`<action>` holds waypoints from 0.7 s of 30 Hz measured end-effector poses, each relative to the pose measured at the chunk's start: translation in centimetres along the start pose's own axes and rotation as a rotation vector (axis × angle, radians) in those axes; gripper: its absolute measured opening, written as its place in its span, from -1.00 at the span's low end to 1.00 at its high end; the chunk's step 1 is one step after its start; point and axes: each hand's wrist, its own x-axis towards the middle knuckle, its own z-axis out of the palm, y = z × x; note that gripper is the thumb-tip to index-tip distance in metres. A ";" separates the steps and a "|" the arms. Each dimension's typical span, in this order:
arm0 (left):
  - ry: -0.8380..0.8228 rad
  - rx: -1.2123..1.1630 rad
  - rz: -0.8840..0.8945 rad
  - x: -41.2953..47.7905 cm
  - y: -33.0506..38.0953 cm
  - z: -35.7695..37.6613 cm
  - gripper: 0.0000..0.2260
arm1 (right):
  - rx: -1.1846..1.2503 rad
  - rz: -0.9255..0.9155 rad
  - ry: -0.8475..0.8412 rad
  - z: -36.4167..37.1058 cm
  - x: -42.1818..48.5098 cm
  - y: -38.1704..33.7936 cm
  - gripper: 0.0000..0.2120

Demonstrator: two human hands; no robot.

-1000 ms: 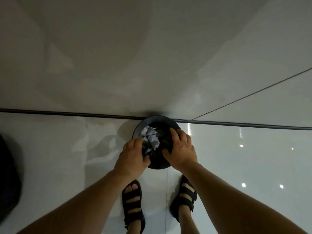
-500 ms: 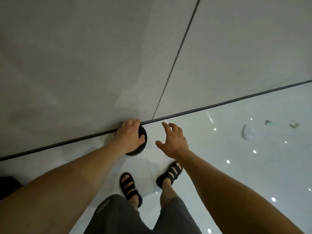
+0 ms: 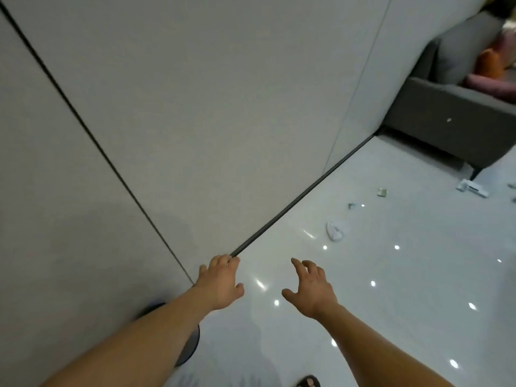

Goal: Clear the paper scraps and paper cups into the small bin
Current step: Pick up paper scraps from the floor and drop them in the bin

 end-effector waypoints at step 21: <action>-0.076 -0.059 0.241 20.6 32.7 -5.7 -0.35 | 0.166 0.307 0.168 -15.8 4.8 27.5 -0.26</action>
